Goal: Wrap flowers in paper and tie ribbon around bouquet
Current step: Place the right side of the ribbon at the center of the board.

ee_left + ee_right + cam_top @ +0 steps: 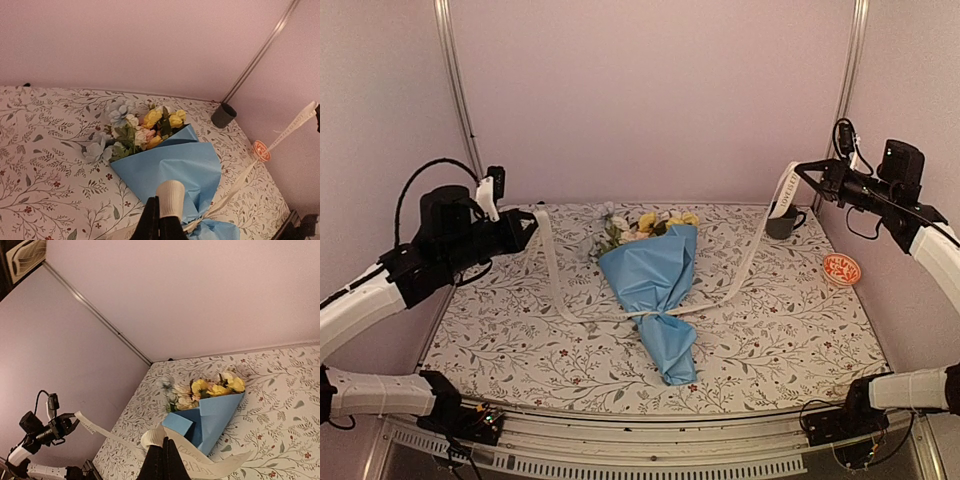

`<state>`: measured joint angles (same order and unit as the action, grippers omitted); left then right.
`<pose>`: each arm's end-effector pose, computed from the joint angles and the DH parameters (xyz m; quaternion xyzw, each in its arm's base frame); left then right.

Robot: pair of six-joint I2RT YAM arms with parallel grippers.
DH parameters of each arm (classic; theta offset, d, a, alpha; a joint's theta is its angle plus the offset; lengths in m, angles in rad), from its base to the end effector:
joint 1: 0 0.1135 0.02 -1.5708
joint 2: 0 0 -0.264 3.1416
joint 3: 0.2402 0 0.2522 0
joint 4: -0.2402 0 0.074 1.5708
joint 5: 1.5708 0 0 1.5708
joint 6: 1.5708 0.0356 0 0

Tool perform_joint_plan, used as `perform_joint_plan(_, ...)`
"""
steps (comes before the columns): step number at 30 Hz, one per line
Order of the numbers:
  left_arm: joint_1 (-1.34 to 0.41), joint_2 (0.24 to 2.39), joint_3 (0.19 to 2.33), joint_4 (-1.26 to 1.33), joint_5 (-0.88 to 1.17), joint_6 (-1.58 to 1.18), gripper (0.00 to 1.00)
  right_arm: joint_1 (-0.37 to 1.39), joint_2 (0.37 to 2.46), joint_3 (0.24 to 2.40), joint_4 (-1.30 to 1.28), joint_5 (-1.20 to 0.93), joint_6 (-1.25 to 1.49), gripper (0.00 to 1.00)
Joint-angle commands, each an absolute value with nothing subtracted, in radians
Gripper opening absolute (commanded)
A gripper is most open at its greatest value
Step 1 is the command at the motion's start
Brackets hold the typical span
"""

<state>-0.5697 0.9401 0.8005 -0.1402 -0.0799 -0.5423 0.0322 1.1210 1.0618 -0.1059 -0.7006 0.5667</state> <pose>0.1872 -0.1165 0.3218 -0.0131 0.7984 -0.2902 0.5274 0.2523 0.0311 0.3800 -0.0247 0.7498 0.4293 0.5029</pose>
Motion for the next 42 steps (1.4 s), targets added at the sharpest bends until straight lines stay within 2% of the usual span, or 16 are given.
perform_joint_plan(1, -0.717, 0.987, 1.036, -0.237, -0.107, -0.301, 0.0, 0.067, 1.067, 1.138, 0.003, -0.938, 0.554, 0.0)
perform_joint_plan(6, -0.866, 0.987, 1.151, -0.299, -0.106, -0.182, 0.0, 0.102, 1.0, 1.132, 0.056, -1.072, 0.587, 0.0)
perform_joint_plan(13, -1.059, 0.957, 1.123, -0.34, -0.155, -0.133, 0.0, 0.123, 0.942, 1.137, -0.024, -1.112, 0.532, 0.0)
perform_joint_plan(18, -1.089, 0.925, 1.049, -0.379, -0.25, -0.231, 0.0, 0.123, 0.9, 1.092, -0.055, -1.116, 0.502, 0.0)
perform_joint_plan(25, -1.085, 0.792, 0.896, -0.456, -0.487, -0.454, 0.0, 0.123, 0.872, 1.017, -0.149, -1.092, 0.435, 0.0)
perform_joint_plan(30, -1.082, 0.767, 0.805, -0.531, -0.471, -0.587, 0.0, 0.123, 0.897, 0.958, -0.287, -0.89, 0.404, 0.0)
perform_joint_plan(33, -1.083, 0.8, 0.771, -0.537, -0.417, -0.626, 0.0, 0.123, 0.969, 0.934, -0.448, -0.591, 0.39, 0.01)
perform_joint_plan(34, -1.083, 0.812, 0.77, -0.537, -0.402, -0.632, 0.0, 0.124, 1.003, 0.923, -0.502, -0.499, 0.39, 0.14)
perform_joint_plan(36, -1.084, 0.83, 0.777, -0.532, -0.387, -0.635, 0.0, 0.123, 1.08, 0.892, -0.568, -0.433, 0.381, 0.56)
perform_joint_plan(37, -1.083, 0.831, 0.784, -0.527, -0.389, -0.633, 0.0, 0.123, 1.123, 0.878, -0.597, -0.436, 0.365, 0.66)
perform_joint_plan(38, -1.084, 0.831, 0.794, -0.52, -0.392, -0.624, 0.0, 0.125, 1.159, 0.861, -0.618, -0.439, 0.357, 0.72)
perform_joint_plan(39, -1.084, 0.829, 0.807, -0.511, -0.397, -0.612, 0.0, 0.135, 1.181, 0.85, -0.628, -0.429, 0.348, 0.96)
perform_joint_plan(40, -1.083, 0.826, 0.825, -0.504, -0.399, -0.594, 0.0, 0.151, 1.189, 0.844, -0.635, -0.395, 0.342, 1.0)
perform_joint_plan(42, -1.084, 0.819, 0.871, -0.482, -0.396, -0.552, 0.0, 0.202, 1.185, 0.856, -0.659, -0.301, 0.342, 0.99)
